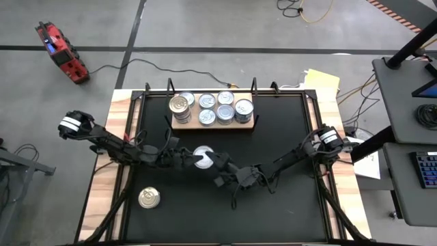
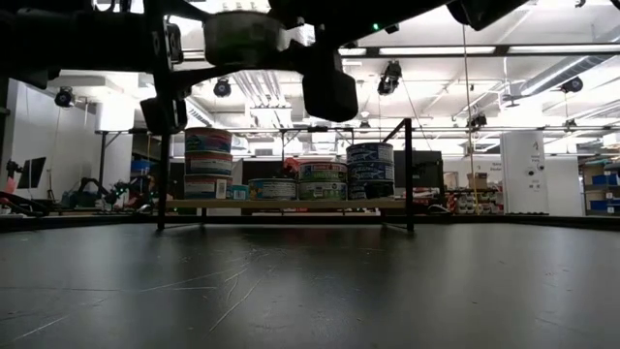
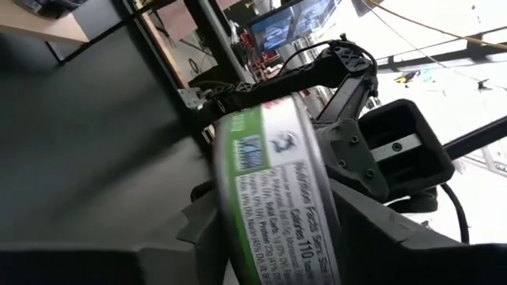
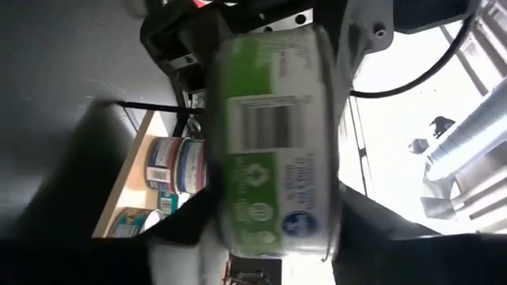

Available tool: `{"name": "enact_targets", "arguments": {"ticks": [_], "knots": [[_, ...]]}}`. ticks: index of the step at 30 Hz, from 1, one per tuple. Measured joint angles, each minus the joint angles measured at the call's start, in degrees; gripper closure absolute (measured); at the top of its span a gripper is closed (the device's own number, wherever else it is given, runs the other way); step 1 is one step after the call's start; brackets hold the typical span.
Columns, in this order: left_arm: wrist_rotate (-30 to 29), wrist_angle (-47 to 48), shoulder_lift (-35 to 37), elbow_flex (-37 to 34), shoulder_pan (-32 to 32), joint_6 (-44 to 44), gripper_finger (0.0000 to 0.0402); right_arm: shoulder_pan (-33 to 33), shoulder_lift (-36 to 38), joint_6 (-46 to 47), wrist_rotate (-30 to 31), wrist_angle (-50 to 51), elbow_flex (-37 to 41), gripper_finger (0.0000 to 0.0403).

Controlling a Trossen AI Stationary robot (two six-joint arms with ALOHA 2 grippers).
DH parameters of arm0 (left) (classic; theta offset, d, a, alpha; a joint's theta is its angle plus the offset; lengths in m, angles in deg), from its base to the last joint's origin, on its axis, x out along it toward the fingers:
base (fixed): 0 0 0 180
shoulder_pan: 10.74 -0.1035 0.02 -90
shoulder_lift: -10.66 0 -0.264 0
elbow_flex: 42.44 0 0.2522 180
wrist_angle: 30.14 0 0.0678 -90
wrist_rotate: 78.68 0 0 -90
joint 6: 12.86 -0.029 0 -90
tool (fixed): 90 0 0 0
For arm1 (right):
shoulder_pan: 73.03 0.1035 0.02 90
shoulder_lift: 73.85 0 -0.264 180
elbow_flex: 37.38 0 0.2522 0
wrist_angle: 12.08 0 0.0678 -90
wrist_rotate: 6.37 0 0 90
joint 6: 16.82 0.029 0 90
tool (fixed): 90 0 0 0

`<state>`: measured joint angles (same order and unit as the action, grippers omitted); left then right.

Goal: Stack canned seafood by type on shelf
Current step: Stack the green tuna can on top of the other green tuna cans on the shelf

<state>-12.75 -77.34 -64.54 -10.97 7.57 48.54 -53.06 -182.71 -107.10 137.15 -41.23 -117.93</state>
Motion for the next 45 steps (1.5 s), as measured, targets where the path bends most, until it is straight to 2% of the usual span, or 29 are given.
{"name": "enact_targets", "arguments": {"ticks": [3, 9, 14, 20, 26, 33, 38, 45], "knots": [[0.2, 0.0, 0.2, 0.0, 0.0, -0.8, 0.0203, 0.0, 0.2, -0.4, -0.1, 0.3, 0.1, 0.0273], [0.6, 0.0, 0.9, 0.0, -0.2, -8.5, 0.0139, -0.1, 0.4, 0.8, 1.4, 0.5, 0.2, 0.0273], [0.5, -0.4, 3.0, 0.1, -1.8, -13.7, 0.0109, -0.3, 1.2, 0.9, 4.0, -1.1, 0.2, 0.027], [0.3, -0.5, 6.3, 0.2, -3.5, -19.0, 0.0102, -1.7, 4.2, 1.5, 4.0, -0.8, 0.3, 0.0272], [-0.4, -0.8, 10.1, 0.3, -4.3, -24.3, 0.0102, -5.5, 8.0, 6.2, 4.1, 1.5, 0.6, 0.0272], [-4.3, 0.4, 14.3, 0.2, -4.9, -34.6, 0.0102, -12.5, 11.9, 21.2, 2.8, 16.0, 0.7, 0.0272], [-4.6, 5.0, 18.5, 0.2, -5.6, -38.6, 0.0102, -17.6, 13.2, 36.4, -2.7, 31.0, 0.7, 0.0272], [-4.6, 18.2, 25.6, 0.2, -7.3, -40.4, 0.0102, -21.8, 12.8, 41.6, -3.0, 38.5, 0.7, 0.0271]]}}
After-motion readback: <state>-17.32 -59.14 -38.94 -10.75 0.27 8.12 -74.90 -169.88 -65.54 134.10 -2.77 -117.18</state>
